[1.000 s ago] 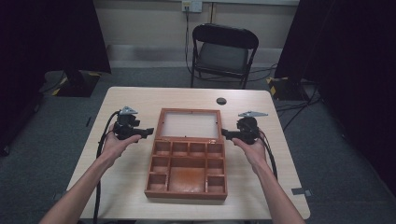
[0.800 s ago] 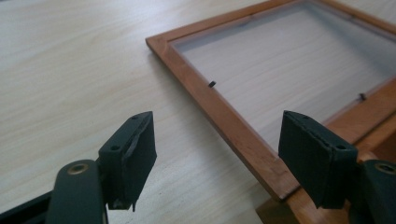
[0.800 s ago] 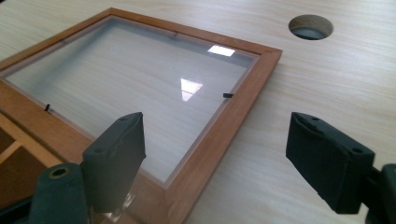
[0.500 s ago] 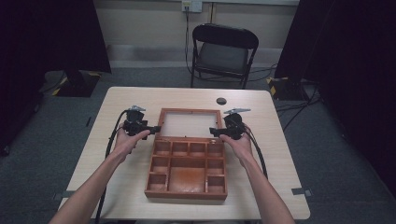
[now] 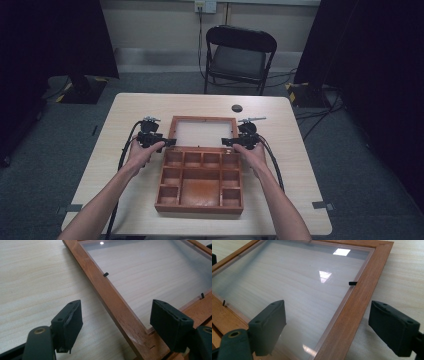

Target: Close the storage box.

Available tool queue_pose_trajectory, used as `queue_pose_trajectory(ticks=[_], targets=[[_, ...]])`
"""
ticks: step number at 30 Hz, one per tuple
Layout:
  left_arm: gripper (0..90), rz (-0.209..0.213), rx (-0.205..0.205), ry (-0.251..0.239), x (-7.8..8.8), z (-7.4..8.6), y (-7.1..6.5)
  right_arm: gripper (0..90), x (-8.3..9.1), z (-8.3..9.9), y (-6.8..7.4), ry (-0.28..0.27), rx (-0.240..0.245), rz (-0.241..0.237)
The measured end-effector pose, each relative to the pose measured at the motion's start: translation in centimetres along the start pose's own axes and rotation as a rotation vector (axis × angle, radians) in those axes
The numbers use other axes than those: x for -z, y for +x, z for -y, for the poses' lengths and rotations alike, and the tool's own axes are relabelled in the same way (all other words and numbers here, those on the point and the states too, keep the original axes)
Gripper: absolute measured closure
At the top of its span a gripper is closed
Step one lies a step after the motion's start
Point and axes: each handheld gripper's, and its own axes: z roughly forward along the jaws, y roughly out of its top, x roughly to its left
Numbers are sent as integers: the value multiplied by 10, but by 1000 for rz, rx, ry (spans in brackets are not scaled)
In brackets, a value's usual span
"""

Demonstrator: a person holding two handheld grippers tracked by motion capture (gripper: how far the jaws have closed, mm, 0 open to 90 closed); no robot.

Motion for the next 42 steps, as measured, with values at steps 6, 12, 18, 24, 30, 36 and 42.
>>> queue_pose_trajectory(ticks=[6, 12, 18, 24, 30, 36, 42], targets=[[229, 29, 24, 20, -4, -3, 2, 125, -4, 1, -2, -3, -40, -27], [222, 52, 31, 26, -8, -4, -3, 113, -6, 2, -4, -7, -65, -42], [218, 82, 50, 24, -12, -4, -4, 110, -8, 3, -7, -7, -89, -64], [176, 106, 79, 38, -18, -4, -4, 91, -14, 4, -6, -17, -120, -86], [172, 160, 133, 41, -22, -3, 1, 99, -13, 4, -7, -18, -116, -87], [189, 165, 125, 45, -22, -4, 0, 155, -9, 3, -10, -18, -118, -100], [208, 158, 97, 30, -19, -7, -3, 215, -3, 0, -9, -52, -92, -81]])
